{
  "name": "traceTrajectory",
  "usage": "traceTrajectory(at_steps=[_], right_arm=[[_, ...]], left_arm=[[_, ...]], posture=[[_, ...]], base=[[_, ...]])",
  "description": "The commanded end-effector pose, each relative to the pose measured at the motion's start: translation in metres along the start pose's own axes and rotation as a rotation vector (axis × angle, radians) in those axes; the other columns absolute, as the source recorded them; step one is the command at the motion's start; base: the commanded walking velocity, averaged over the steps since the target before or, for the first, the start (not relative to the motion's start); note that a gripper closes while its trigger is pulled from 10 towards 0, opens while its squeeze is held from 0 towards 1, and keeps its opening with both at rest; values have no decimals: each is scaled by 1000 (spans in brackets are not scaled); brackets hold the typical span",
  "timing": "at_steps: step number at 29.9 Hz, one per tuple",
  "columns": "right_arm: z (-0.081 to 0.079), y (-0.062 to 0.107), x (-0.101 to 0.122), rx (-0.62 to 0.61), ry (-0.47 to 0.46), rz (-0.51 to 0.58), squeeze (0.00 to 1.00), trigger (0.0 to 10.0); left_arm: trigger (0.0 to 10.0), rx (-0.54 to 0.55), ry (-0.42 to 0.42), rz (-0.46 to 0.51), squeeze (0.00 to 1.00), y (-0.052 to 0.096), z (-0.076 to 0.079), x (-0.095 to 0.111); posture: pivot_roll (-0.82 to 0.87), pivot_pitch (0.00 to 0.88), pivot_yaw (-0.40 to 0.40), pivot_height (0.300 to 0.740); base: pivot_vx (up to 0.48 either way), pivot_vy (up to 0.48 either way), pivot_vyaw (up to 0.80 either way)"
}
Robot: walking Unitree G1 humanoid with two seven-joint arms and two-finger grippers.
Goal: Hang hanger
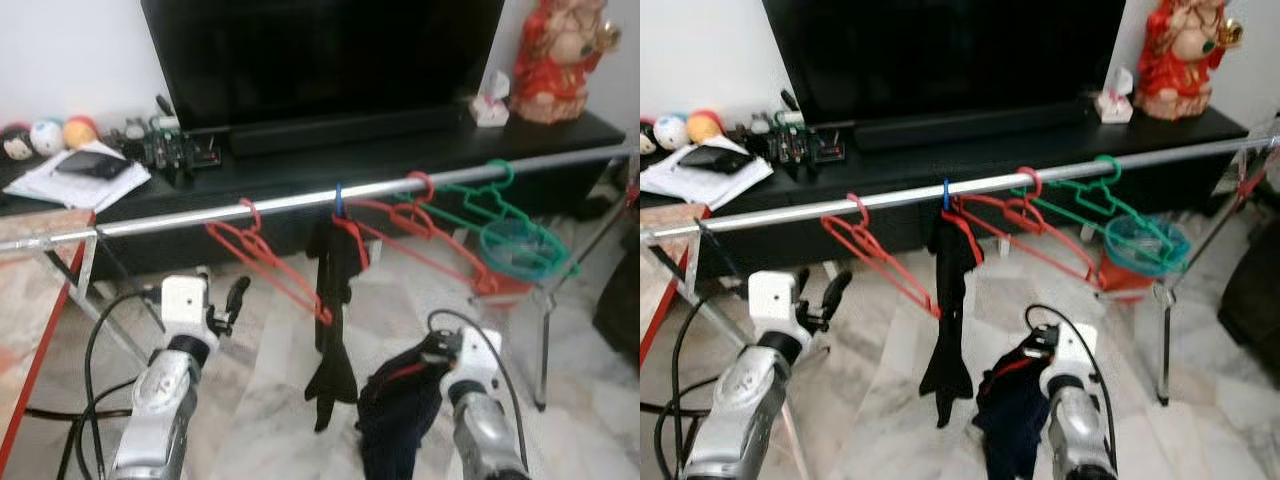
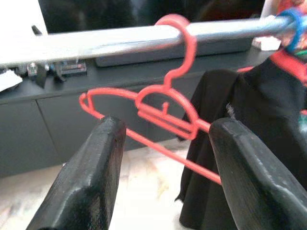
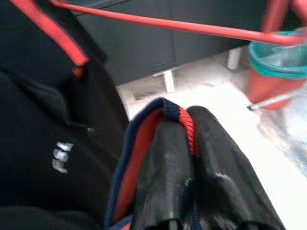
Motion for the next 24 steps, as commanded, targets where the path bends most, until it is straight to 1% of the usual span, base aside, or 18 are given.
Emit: traceTrajectory(at_steps=[1,3,5,8,10,13,14,15,16,17,18,19,22,23,24], right_arm=[[-7,-3,5,19,0,22,0,10000],[-7,-3,5,20,0,23,0,10000],[-8,-3,5,20,-1,23,0,10000],[-8,-3,6,21,-3,22,0,10000],[-8,-3,6,21,-5,23,0,10000],[-8,-3,6,20,-6,22,0,10000],[-8,-3,6,22,-6,22,0,10000],[-9,-3,6,22,-6,22,0,10000],[-9,-3,6,22,-6,22,0,10000],[-9,-3,6,23,-7,23,0,10000],[-9,-3,6,23,-7,23,0,10000],[-9,-4,6,24,-7,22,0,10000],[-9,-4,6,29,-6,18,0,10000],[-10,-4,6,30,-6,18,0,10000],[-10,-4,6,30,-7,18,0,10000]], left_arm=[[10000,-16,19,-39,0,-2,0,-5],[10000,-31,31,-55,0,-4,3,-7],[10000,-62,68,-103,0,-6,8,-13],[10000,-80,88,-121,0,-11,12,-15],[10000,-81,102,-129,0,-19,14,-14],[10000,-71,95,-148,0,-27,14,-15],[10000,-72,93,-166,0,-34,17,-15],[10000,-66,82,-179,0,-38,18,-15],[10000,-66,82,-179,0,-38,18,-15],[10000,-58,90,-189,0,-48,20,-13],[10000,-58,90,-189,0,-48,20,-13],[10000,-44,114,-204,0,-59,22,-10],[10000,-23,128,-241,0,-75,26,-6],[10000,-22,128,-244,0,-77,26,-6],[10000,-25,119,-253,0,-82,29,-4]], posture=[[27,31,9,740],[27,37,8,740],[27,37,8,740],[28,36,8,740],[28,38,7,740],[29,38,5,740],[27,38,5,740],[27,38,5,740],[27,38,5,740],[24,36,5,740],[24,36,5,740],[23,38,3,740],[23,36,2,740],[20,37,2,740],[17,38,4,740]], base=[[0,0,0],[0,0,0],[0,0,0],[0,0,0],[0,0,0],[0,0,0],[0,0,0],[0,0,0],[0,0,0],[0,0,0],[0,0,0],[0,0,0],[0,0,0],[0,0,0],[0,0,0]])
Point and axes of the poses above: a point about 5 cm out from each wrist's last joint towards the gripper, its own y axis pointing back from the gripper into the wrist, its own x axis along the axis of the wrist's last joint, z = x × y, the point moved 1 cm from there along -y, pointing out of the wrist towards the gripper, and after that the axes turned 1 degree about y, right-handed, at the moved point
